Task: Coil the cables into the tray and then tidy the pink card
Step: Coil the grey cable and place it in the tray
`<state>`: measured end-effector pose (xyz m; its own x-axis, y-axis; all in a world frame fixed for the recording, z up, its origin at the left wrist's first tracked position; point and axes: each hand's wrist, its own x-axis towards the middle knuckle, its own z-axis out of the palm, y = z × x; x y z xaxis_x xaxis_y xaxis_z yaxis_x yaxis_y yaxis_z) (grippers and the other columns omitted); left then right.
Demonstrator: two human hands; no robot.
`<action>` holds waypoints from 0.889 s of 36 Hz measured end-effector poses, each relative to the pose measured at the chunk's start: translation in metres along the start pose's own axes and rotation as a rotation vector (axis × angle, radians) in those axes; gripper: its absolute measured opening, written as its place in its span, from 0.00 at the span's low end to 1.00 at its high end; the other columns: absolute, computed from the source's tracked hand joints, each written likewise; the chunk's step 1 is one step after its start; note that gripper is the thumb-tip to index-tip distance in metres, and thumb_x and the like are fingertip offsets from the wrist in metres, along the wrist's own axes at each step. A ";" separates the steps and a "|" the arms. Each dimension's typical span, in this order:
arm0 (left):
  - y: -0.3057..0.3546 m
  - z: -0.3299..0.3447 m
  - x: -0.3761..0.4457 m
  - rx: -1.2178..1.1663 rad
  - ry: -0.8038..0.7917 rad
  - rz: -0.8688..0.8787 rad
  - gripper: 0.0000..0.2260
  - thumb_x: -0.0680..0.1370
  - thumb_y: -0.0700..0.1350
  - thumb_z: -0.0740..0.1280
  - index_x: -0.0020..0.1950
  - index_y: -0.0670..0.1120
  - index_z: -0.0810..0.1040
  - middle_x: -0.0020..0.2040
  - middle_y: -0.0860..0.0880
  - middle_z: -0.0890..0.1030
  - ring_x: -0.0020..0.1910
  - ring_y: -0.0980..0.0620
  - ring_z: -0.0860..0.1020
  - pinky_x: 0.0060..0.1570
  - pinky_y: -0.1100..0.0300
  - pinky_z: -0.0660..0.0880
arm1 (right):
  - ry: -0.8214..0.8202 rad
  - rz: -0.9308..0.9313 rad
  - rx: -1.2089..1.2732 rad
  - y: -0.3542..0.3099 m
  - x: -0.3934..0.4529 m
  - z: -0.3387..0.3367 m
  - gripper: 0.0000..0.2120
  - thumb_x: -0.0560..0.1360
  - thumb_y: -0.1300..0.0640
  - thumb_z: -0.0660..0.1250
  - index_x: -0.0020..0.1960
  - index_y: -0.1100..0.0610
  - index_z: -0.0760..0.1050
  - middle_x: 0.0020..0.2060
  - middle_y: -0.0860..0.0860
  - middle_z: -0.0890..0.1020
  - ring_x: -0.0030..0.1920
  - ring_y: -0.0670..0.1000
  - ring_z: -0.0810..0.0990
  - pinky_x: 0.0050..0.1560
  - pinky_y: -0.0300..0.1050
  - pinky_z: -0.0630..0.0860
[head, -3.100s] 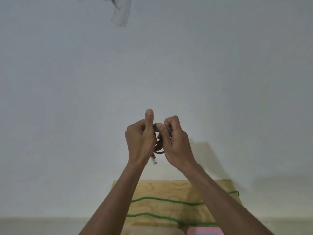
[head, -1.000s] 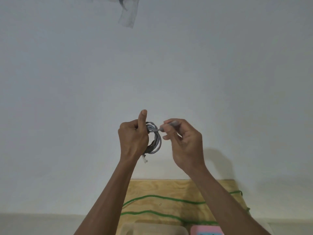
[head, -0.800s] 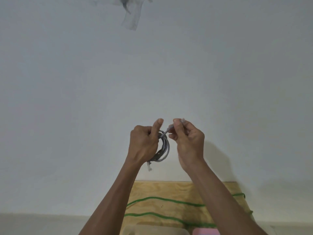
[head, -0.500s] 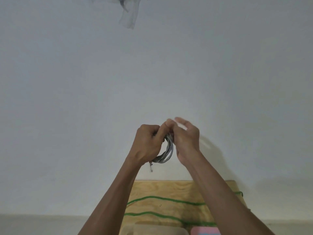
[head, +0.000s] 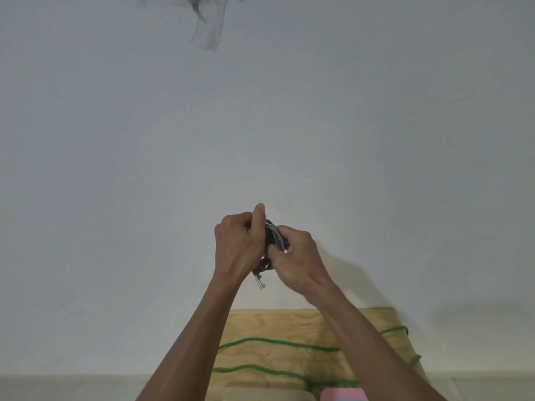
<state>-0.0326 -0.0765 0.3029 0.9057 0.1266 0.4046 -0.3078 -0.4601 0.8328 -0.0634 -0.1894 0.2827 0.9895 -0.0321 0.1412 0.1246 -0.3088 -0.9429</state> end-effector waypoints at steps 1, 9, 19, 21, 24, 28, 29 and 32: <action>-0.001 0.002 -0.001 0.019 0.019 -0.001 0.27 0.83 0.53 0.62 0.29 0.37 0.64 0.23 0.48 0.64 0.25 0.51 0.63 0.30 0.58 0.65 | 0.021 -0.001 0.039 0.001 0.000 0.003 0.09 0.68 0.58 0.61 0.43 0.57 0.78 0.37 0.60 0.82 0.39 0.62 0.84 0.42 0.61 0.83; -0.008 -0.002 -0.005 -0.047 0.021 -0.087 0.20 0.82 0.57 0.62 0.39 0.43 0.76 0.25 0.50 0.78 0.24 0.57 0.75 0.29 0.68 0.69 | -0.094 0.064 0.491 0.006 0.001 0.001 0.24 0.74 0.72 0.60 0.64 0.51 0.70 0.44 0.59 0.84 0.41 0.56 0.81 0.49 0.59 0.81; -0.013 -0.003 -0.004 -0.277 0.028 -0.298 0.25 0.80 0.51 0.64 0.31 0.33 0.67 0.27 0.43 0.66 0.26 0.49 0.64 0.27 0.58 0.65 | 0.053 -0.390 -0.024 0.007 -0.001 0.005 0.23 0.73 0.66 0.71 0.62 0.46 0.76 0.59 0.47 0.75 0.51 0.48 0.81 0.39 0.38 0.81; -0.016 -0.004 -0.003 -0.323 0.025 -0.374 0.23 0.79 0.48 0.63 0.30 0.33 0.70 0.26 0.42 0.69 0.26 0.48 0.65 0.26 0.58 0.65 | 0.144 -0.584 -0.160 0.013 0.001 0.006 0.18 0.74 0.62 0.72 0.61 0.48 0.80 0.61 0.48 0.74 0.53 0.47 0.81 0.40 0.40 0.81; -0.014 -0.005 -0.002 -0.361 0.022 -0.431 0.22 0.80 0.46 0.63 0.29 0.35 0.70 0.24 0.46 0.67 0.26 0.47 0.62 0.22 0.60 0.63 | 0.250 -0.787 -0.321 0.025 0.005 0.009 0.10 0.79 0.55 0.67 0.57 0.54 0.84 0.57 0.52 0.81 0.53 0.52 0.82 0.44 0.48 0.81; -0.014 -0.007 -0.003 -0.395 0.038 -0.414 0.23 0.81 0.48 0.64 0.29 0.36 0.74 0.24 0.45 0.66 0.24 0.47 0.61 0.21 0.61 0.65 | 0.288 -0.794 -0.243 0.024 0.004 0.008 0.08 0.79 0.59 0.67 0.54 0.60 0.83 0.52 0.53 0.84 0.51 0.49 0.83 0.45 0.46 0.82; -0.015 -0.009 -0.004 -0.391 0.038 -0.391 0.23 0.82 0.48 0.64 0.31 0.36 0.75 0.27 0.43 0.65 0.25 0.47 0.60 0.22 0.60 0.65 | 0.296 -0.757 -0.196 0.023 0.003 0.008 0.07 0.79 0.60 0.69 0.53 0.61 0.83 0.50 0.52 0.84 0.49 0.46 0.83 0.43 0.45 0.82; -0.018 -0.010 -0.004 -0.356 0.029 -0.330 0.25 0.82 0.50 0.65 0.36 0.29 0.73 0.30 0.42 0.61 0.26 0.48 0.58 0.23 0.60 0.63 | 0.295 -0.514 0.023 0.022 -0.003 0.009 0.05 0.78 0.58 0.70 0.51 0.59 0.82 0.44 0.50 0.85 0.45 0.46 0.84 0.38 0.49 0.83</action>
<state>-0.0340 -0.0595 0.2897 0.9649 0.2417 0.1028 -0.0903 -0.0622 0.9940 -0.0625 -0.1873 0.2587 0.7395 -0.1477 0.6567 0.5876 -0.3342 -0.7369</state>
